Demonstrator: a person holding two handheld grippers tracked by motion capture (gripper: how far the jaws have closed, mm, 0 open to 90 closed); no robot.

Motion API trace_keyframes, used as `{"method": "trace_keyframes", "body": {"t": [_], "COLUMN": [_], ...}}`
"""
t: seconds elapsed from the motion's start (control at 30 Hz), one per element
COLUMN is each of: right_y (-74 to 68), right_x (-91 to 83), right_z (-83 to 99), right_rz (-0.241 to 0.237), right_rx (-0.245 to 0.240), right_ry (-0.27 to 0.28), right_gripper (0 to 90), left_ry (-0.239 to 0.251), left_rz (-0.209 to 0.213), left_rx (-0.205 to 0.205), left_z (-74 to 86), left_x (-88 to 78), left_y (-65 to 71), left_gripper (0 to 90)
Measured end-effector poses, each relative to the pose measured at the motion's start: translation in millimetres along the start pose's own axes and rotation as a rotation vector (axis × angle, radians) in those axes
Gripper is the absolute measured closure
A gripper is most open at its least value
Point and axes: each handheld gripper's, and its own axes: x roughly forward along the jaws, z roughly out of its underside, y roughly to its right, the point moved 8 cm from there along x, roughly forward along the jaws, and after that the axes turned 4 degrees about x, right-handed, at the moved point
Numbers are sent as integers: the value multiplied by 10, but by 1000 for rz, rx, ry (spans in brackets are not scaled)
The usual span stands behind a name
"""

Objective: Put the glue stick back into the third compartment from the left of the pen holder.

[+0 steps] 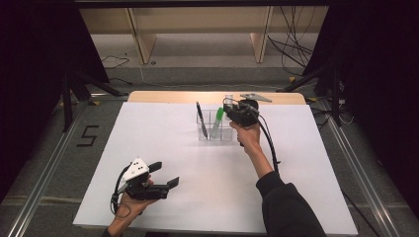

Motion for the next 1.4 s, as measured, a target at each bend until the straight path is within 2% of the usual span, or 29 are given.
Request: {"method": "trace_keyframes", "body": {"t": [0.27,0.37,0.63,0.8,1.07,1.1,1.17,1.23,1.33,1.4], "right_y": [-16,-28,22,27,68,68,51,40,69,98], "right_x": [26,31,21,25,52,52,45,3,-126,-190], "right_z": [30,28,15,38,106,110,94,48,-60,-90], "right_rz": [-10,2,11,25,28,22,-9,-8,-10,-13], "right_rx": [15,-1,18,8,30,34,41,41,57,72], "right_ry": [0,4,10,0,-16,-17,-12,-9,31,34], "right_gripper": [698,698,698,697,684,652,507,398,348,334], "left_ry": [9,10,5,8,7,6,8,8,7,10], "left_rz": [3,4,6,5,6,7,7,6,7,9], "left_rx": [3,5,0,1,2,1,2,1,0,-1], "left_z": [-13,-13,-8,-11,-11,-11,-13,-10,-12,-14], "left_x": [-11,-13,-6,-9,-11,-12,-11,-11,-13,-16], "left_y": [2,5,4,8,9,8,5,6,2,6], "left_gripper": [108,108,108,108,108,109,109,109,109,108]}}
